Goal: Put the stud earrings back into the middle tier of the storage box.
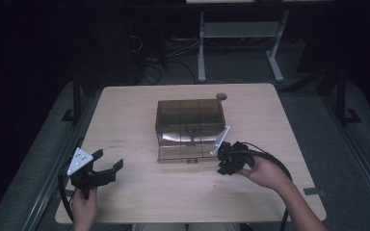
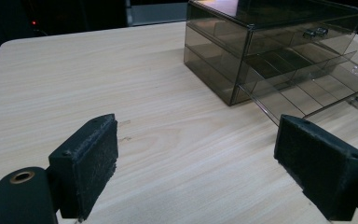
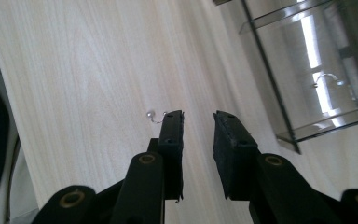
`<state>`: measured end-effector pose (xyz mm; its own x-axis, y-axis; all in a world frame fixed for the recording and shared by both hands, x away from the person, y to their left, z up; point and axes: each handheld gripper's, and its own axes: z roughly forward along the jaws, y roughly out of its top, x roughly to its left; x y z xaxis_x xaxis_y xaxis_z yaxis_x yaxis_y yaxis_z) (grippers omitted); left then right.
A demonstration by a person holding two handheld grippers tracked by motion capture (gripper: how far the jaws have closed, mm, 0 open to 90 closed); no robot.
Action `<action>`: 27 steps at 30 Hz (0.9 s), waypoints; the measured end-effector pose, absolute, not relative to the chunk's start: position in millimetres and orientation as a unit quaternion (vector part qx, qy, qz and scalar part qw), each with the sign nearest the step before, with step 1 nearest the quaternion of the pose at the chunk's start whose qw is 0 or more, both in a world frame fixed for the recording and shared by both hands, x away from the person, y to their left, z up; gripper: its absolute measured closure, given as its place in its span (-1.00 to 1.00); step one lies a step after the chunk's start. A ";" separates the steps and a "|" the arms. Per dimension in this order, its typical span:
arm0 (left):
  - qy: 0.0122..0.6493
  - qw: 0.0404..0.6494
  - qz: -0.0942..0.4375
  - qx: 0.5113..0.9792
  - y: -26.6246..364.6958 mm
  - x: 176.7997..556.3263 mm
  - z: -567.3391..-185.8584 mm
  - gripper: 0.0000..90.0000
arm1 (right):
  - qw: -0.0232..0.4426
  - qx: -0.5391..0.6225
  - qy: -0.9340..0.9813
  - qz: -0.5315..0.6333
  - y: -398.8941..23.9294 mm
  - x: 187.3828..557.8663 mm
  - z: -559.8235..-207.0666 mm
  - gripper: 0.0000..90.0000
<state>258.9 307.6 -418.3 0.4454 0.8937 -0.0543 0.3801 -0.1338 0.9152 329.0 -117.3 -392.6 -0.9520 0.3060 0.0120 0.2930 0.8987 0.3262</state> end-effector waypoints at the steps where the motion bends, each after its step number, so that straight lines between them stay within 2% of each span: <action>1: 0.453 0.478 0.269 0.703 307.7 258.9 -418.2 -0.71 | 0.019 0.154 0.974 0.163 -116.5 327.9 -393.8 0.61; 27: 0.451 0.476 0.269 0.705 309.1 258.5 -417.5 -0.71 | -0.010 0.128 0.983 0.131 -95.5 315.8 -421.5 0.61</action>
